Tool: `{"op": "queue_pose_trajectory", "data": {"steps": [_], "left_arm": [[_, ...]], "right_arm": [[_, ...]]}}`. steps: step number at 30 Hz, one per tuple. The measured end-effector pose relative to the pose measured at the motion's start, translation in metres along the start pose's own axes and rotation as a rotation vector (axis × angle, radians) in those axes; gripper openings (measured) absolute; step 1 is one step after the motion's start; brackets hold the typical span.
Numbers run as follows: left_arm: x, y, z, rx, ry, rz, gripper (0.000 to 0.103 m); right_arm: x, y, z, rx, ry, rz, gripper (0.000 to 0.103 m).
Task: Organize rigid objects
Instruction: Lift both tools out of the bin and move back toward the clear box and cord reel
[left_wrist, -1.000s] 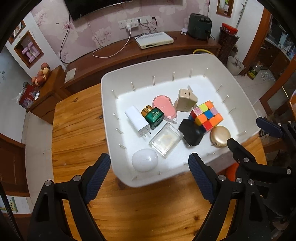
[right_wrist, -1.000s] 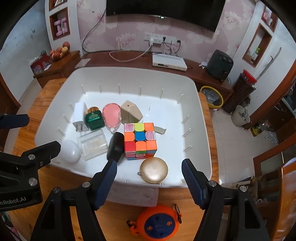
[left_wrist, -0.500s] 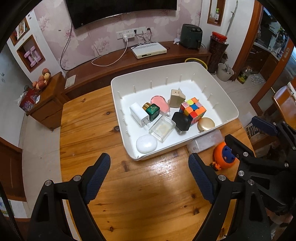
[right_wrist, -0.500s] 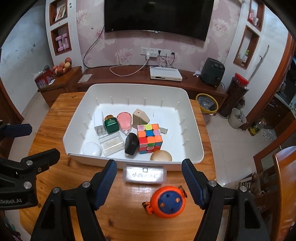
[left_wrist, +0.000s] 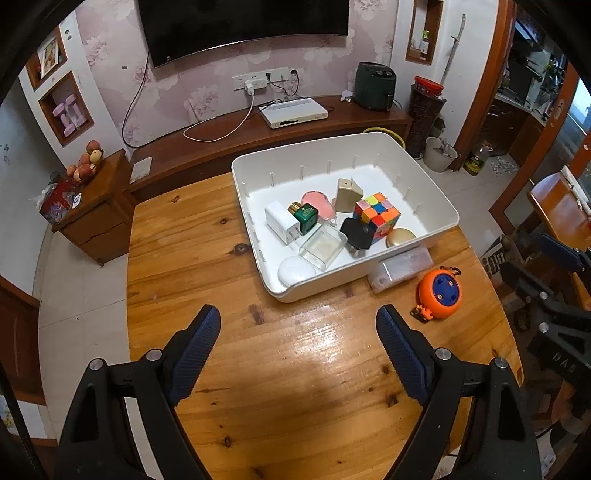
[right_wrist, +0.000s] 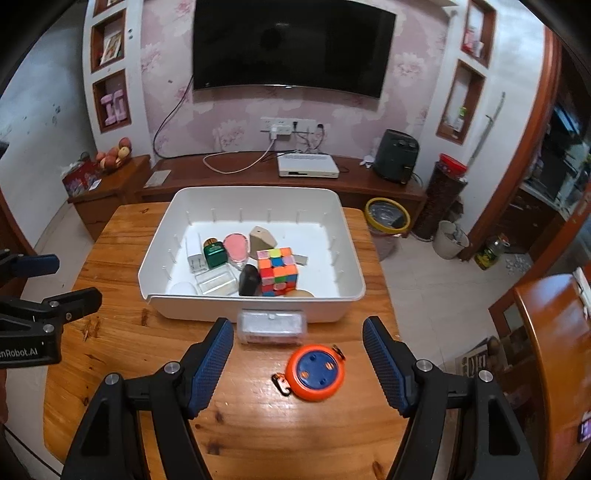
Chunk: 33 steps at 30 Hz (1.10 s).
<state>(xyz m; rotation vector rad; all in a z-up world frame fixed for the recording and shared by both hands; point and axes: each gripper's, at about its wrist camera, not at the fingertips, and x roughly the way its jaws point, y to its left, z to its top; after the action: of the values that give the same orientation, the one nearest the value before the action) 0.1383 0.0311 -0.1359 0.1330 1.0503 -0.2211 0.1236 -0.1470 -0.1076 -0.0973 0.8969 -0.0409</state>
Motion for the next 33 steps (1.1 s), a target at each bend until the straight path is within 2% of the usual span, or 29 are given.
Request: {"op": "queue_pose_trajectory", "data": {"steps": [6, 13, 16, 18, 21, 23, 24, 31, 33], "left_arm": [[-0.002, -0.002, -0.015, 0.024, -0.003, -0.033, 0.088], [0.006, -0.012, -0.029, 0.044, 0.014, -0.085, 0.088], [0.009, -0.016, -0.032, 0.040, 0.026, -0.105, 0.088], [0.010, -0.019, -0.034, 0.039, 0.031, -0.114, 0.088], [0.011, -0.025, -0.034, 0.042, 0.045, -0.114, 0.089], [0.012, -0.028, -0.033, 0.041, 0.051, -0.114, 0.094], [0.013, -0.031, -0.031, 0.041, 0.052, -0.112, 0.101], [0.032, -0.055, -0.011, -0.010, 0.057, -0.060, 0.101], [0.048, -0.064, -0.004, -0.024, 0.067, -0.017, 0.101]], "right_arm": [[-0.013, -0.017, -0.022, 0.064, -0.010, -0.008, 0.073], [-0.014, -0.028, -0.060, 0.117, 0.029, -0.007, 0.074], [-0.012, -0.030, -0.074, 0.119, 0.044, -0.012, 0.080], [-0.009, -0.031, -0.081, 0.113, 0.053, -0.002, 0.080], [0.000, -0.032, -0.087, 0.088, 0.073, -0.003, 0.080], [0.009, -0.035, -0.088, 0.086, 0.093, 0.005, 0.080], [0.015, -0.039, -0.088, 0.096, 0.107, 0.019, 0.080], [0.062, -0.064, -0.077, 0.114, 0.183, 0.103, 0.080], [0.072, -0.071, -0.071, 0.098, 0.184, 0.122, 0.080]]}}
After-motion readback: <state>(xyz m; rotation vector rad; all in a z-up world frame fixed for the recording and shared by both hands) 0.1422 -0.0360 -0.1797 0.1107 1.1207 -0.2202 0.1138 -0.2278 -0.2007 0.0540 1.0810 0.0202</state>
